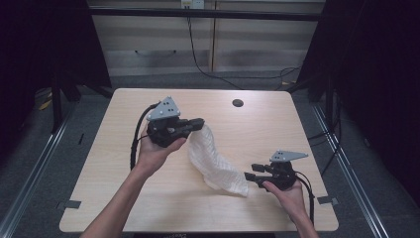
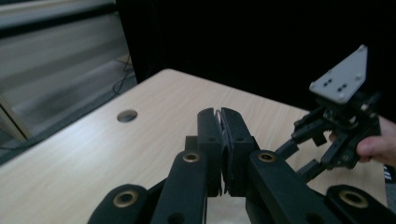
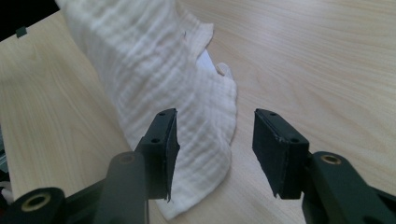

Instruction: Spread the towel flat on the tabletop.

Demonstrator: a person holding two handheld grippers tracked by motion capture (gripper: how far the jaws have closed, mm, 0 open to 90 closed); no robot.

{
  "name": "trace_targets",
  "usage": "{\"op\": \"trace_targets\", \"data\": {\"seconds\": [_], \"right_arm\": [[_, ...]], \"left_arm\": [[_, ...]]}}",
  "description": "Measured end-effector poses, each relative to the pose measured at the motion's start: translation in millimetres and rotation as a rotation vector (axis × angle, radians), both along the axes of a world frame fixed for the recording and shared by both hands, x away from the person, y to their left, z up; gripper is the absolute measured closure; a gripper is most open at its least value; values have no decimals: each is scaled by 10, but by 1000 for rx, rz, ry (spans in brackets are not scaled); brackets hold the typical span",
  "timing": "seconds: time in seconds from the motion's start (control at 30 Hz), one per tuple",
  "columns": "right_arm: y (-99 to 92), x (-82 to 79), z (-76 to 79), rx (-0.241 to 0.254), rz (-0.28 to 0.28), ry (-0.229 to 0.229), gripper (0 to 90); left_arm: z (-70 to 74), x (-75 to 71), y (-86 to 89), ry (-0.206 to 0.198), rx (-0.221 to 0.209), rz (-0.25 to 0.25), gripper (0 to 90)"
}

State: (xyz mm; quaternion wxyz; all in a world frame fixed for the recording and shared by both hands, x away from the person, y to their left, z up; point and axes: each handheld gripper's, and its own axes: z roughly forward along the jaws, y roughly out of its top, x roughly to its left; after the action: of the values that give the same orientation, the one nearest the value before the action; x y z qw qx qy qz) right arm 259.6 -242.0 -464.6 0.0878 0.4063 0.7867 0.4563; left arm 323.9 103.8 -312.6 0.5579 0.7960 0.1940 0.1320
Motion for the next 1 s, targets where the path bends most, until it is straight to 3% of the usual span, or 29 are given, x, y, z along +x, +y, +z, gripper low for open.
{"op": "trace_targets", "data": {"seconds": [0.1, 0.17, 0.27, 0.43, 0.57, 0.77, 0.87, 1.0], "right_arm": [[1, 0, -7, -2, 2, 3, 502], [3, 1, -10, 0, 2, 5, 502], [11, -4, -11, 3, 5, 8, 502], [37, 4, -27, 3, 11, 15, 503], [83, 34, -40, -4, 26, 17, 504], [173, 133, -50, -30, 35, 21, 539], [231, 233, -64, -35, 40, 32, 554], [327, 428, -89, -43, 62, 37, 579]], "left_arm": [[35, -53, 69, -15, -4, -4, 878], [-24, -74, 125, -7, 2, 0, 878], [-223, -101, 255, 28, 2, 10, 878], [-663, -80, 562, 117, 26, 70, 877], [-882, -79, 760, 160, 46, 113, 877], [-1198, -102, 955, 220, 96, 156, 877], [-1315, -101, 1009, 250, 92, 173, 876], [-1375, -101, 1033, 259, 82, 176, 875]]}}
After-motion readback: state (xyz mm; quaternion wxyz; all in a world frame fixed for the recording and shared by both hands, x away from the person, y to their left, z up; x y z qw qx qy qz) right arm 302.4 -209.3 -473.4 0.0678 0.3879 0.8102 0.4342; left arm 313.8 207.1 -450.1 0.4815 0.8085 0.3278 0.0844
